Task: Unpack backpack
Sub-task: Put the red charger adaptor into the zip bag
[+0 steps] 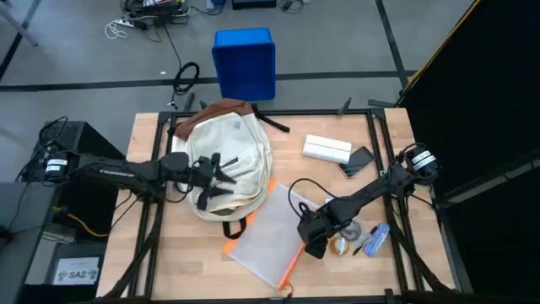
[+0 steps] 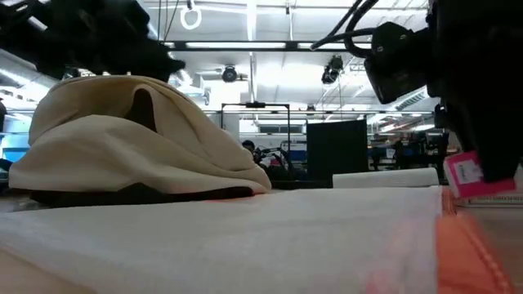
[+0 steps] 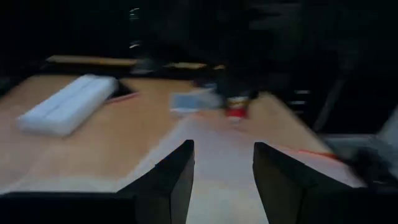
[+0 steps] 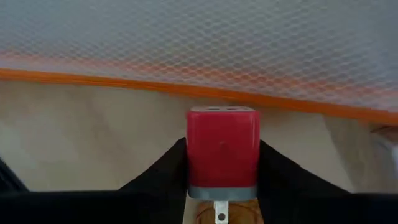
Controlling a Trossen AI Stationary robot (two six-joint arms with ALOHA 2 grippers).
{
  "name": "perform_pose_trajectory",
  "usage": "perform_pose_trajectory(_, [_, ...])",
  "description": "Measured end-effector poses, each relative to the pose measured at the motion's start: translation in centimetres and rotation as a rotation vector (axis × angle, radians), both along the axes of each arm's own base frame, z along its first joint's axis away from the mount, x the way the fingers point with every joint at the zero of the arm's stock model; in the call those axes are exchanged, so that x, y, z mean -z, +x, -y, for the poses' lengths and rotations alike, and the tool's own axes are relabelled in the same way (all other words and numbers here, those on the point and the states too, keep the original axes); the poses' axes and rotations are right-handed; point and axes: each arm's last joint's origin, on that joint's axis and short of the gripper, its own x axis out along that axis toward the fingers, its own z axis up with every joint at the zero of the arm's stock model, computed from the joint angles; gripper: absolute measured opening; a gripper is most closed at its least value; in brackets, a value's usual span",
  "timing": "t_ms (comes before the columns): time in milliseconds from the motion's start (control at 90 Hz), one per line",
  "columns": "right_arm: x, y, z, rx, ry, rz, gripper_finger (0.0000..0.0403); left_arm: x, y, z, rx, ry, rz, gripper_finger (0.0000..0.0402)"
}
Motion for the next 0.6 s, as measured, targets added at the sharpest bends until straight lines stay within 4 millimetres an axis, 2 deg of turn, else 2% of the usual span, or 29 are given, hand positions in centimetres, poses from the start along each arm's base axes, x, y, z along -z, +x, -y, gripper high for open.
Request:
perform_pose_trajectory(122, [0.0,0.2,0.3,-0.012,-0.031,0.018,0.0114,-0.1,0.4,1.7,0.071,0.05,-0.008,0.0135])
perform_pose_trajectory(233, [0.0,0.3,0.6,-0.024,-0.048,0.027,0.0114,0.1,1.5,3.8,0.153,0.086,-0.09,0.0135])
perform_pose_trajectory(422, [0.0,0.4,0.8,-0.034,-0.07,0.039,0.0114,1.1,5.5,7.8,0.269,0.218,-0.266,0.0136])
perform_pose_trajectory(600, [0.0,0.4,0.8,-0.034,-0.069,0.041,0.0114,3.8,9.3,10.6,0.376,0.374,-0.484,0.0151])
